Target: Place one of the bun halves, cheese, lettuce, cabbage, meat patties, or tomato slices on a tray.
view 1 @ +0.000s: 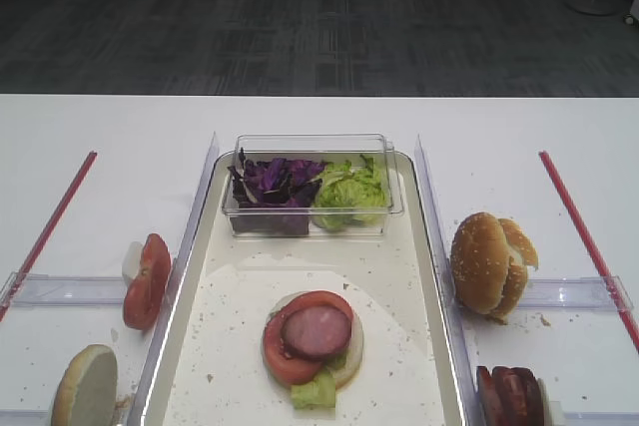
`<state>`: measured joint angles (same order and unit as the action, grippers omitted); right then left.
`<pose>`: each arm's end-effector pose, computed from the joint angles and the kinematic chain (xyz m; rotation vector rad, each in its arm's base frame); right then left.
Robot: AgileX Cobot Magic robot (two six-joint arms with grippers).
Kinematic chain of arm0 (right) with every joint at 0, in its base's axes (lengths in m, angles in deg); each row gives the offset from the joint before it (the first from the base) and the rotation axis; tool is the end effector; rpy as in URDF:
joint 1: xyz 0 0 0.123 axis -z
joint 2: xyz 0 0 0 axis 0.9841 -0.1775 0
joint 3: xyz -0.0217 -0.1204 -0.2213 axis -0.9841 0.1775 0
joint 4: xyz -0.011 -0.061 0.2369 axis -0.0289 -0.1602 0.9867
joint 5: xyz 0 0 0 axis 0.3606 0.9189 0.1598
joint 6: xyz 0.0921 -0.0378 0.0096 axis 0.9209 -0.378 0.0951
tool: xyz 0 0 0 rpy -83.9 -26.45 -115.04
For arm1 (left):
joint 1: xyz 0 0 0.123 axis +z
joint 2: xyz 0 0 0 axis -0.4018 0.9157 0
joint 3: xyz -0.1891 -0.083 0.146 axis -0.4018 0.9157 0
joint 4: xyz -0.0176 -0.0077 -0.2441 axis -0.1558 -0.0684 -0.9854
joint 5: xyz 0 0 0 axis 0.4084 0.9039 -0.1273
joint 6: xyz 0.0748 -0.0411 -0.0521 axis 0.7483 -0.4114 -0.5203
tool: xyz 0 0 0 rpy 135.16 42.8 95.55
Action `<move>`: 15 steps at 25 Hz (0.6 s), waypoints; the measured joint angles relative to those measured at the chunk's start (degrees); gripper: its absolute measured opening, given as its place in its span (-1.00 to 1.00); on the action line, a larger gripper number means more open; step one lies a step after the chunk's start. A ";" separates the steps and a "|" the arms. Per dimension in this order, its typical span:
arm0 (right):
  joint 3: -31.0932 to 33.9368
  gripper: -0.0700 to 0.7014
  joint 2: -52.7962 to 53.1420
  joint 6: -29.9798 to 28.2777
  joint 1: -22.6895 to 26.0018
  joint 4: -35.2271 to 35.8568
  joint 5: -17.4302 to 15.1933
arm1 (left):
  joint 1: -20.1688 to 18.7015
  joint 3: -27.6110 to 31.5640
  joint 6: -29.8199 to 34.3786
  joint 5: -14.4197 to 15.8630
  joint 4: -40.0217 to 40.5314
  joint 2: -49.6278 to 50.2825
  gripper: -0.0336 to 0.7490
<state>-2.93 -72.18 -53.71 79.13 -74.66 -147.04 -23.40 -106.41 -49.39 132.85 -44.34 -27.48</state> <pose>0.0339 0.0071 0.2575 -0.0070 2.1679 0.1028 0.0215 0.0067 0.2570 -0.0813 2.1585 0.0543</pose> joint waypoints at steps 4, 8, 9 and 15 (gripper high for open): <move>0.00 0.89 0.00 0.00 0.00 0.00 0.00 | 0.00 0.00 0.00 0.00 0.00 0.00 0.80; 0.00 0.91 0.00 -0.47 0.00 0.00 0.00 | 0.00 0.00 0.00 0.00 0.00 0.00 0.80; 0.00 0.91 0.00 -0.47 0.00 0.00 0.00 | 0.00 0.00 0.00 0.00 0.00 0.00 0.80; 0.00 0.91 0.00 -0.47 0.00 0.11 0.00 | 0.00 0.00 0.00 0.00 0.00 0.00 0.80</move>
<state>-2.93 -72.18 -54.18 79.13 -74.55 -147.04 -23.40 -106.41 -49.39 132.85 -44.34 -27.48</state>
